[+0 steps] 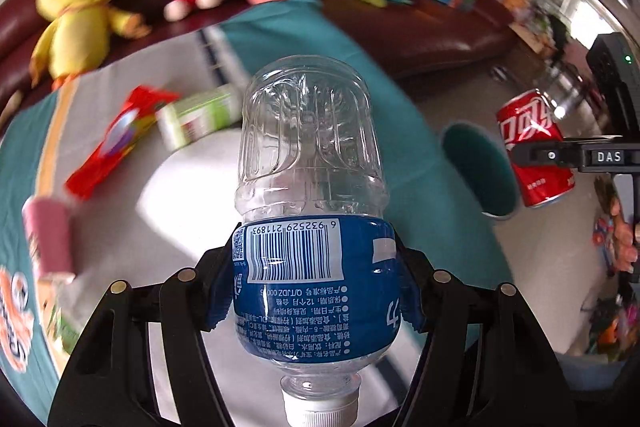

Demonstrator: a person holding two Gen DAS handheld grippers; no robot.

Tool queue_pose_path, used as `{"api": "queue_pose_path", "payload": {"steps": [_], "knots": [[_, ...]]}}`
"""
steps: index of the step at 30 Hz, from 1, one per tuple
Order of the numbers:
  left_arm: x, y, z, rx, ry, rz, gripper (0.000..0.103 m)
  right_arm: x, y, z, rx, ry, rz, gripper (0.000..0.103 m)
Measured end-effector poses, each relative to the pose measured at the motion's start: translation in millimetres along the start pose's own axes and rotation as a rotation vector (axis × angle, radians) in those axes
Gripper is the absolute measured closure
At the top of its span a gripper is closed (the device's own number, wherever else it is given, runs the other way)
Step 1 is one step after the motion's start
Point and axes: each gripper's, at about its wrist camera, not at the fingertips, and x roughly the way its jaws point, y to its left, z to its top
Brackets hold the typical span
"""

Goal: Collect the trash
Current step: 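Carry the bottle and can over the bin and open both tools to drop them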

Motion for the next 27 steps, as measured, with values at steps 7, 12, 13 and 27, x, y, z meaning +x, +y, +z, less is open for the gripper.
{"api": "queue_pose_path", "payload": {"steps": [7,12,13,27], "knots": [[38,-78,37,0.117,0.041,-0.077,0.037,-28,-74,-12,0.137,-0.084,-0.029,0.062],[72,-137,58,0.215,0.090,-0.112,0.037,-40,-135,-29,0.258,-0.138,-0.061,0.062],[79,-147,60,0.230,0.102,-0.119,0.037,-41,-146,-32,0.279,-0.143,-0.068,0.062],[184,-237,87,0.339,0.264,-0.144,0.037,-23,-245,-58,0.444,-0.115,-0.063,0.062]]}}
